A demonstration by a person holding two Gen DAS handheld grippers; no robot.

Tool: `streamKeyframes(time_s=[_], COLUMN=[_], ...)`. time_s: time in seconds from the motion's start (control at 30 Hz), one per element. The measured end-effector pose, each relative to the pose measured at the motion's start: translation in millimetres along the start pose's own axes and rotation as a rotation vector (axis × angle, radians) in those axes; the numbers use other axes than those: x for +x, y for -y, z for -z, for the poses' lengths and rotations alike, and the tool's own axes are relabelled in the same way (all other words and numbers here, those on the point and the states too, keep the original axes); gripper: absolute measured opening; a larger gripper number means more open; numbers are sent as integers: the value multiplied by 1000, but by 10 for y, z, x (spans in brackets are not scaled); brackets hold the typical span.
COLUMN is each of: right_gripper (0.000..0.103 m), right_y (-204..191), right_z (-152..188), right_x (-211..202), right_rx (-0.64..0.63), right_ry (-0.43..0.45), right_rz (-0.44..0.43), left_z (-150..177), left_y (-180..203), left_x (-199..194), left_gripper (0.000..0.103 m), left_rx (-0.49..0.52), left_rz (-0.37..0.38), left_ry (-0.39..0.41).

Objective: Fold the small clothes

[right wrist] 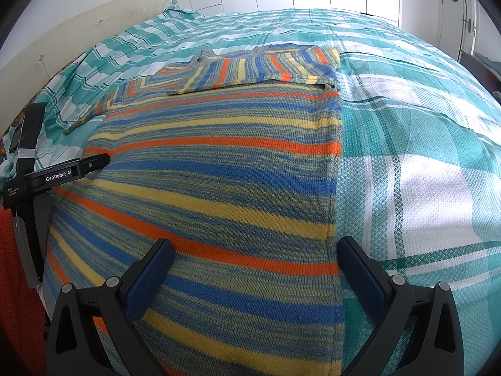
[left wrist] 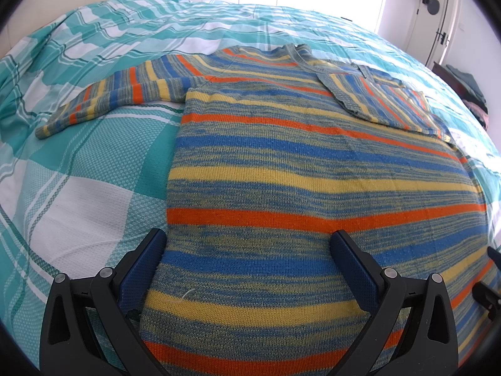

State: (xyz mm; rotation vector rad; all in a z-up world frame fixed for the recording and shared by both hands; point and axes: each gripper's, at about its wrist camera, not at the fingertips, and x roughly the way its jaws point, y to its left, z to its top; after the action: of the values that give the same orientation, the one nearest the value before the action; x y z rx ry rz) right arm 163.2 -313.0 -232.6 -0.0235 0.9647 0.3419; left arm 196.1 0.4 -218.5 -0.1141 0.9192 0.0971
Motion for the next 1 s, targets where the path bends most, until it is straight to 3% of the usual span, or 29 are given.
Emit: streamKeyframes(time_s=[1.0], right_gripper=[103], right_y=[23], right_z=[-34], right_x=[-10], right_rx=[-5], right_ry=[-7], right_rz=[3], left_z=[-3], left_y=[3], left_x=[2], left_gripper=[103], left_rx=[-2], left_rz=[-1], left_ry=[0])
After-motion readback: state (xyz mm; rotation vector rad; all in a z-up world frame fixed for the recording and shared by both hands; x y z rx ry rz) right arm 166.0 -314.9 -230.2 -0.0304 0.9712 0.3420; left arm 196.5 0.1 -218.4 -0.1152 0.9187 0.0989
